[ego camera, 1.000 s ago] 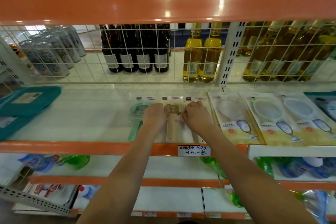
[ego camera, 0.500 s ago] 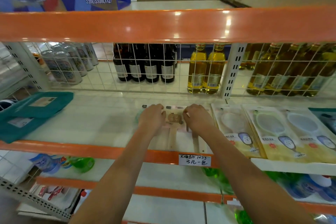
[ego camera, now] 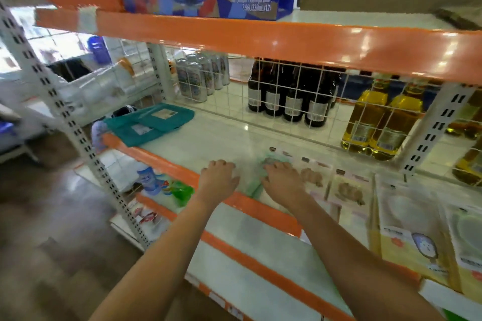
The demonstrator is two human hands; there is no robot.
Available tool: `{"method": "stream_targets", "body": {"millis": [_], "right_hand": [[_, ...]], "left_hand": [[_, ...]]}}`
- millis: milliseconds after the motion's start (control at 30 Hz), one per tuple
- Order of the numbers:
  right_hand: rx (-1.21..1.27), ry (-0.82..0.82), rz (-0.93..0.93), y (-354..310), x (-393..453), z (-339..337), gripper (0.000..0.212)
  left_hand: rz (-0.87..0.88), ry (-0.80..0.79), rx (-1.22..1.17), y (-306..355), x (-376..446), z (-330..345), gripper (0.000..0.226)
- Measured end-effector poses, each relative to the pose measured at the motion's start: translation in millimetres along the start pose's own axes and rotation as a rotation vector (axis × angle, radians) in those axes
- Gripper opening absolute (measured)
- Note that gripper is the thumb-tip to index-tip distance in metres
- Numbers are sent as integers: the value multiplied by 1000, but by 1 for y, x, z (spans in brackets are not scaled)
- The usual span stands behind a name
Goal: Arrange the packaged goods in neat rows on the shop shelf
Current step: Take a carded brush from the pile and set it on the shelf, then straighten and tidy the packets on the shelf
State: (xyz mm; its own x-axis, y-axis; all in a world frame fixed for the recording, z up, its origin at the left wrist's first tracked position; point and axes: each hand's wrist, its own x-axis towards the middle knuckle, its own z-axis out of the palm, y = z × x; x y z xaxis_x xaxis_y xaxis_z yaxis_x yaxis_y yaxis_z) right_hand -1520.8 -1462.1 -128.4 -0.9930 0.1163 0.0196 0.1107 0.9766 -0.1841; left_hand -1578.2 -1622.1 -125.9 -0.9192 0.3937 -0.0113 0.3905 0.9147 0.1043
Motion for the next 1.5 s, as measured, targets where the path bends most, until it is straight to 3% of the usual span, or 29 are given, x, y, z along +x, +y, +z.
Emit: {"method": "stream_targets", "body": {"millis": [167, 333, 767, 1500], "right_hand": [[65, 57, -117, -54, 21, -3, 45], [39, 8, -176, -111, 38, 8, 44], [-25, -12, -225, -232, 80, 53, 40], [1, 54, -330, -267, 261, 55, 40]], "left_hand": [[-114, 26, -63, -58, -9, -18, 48], [-199, 26, -21, -110, -19, -28, 47], [-189, 16, 58, -231, -30, -20, 49], [-283, 118, 22, -303, 97, -30, 39]]}}
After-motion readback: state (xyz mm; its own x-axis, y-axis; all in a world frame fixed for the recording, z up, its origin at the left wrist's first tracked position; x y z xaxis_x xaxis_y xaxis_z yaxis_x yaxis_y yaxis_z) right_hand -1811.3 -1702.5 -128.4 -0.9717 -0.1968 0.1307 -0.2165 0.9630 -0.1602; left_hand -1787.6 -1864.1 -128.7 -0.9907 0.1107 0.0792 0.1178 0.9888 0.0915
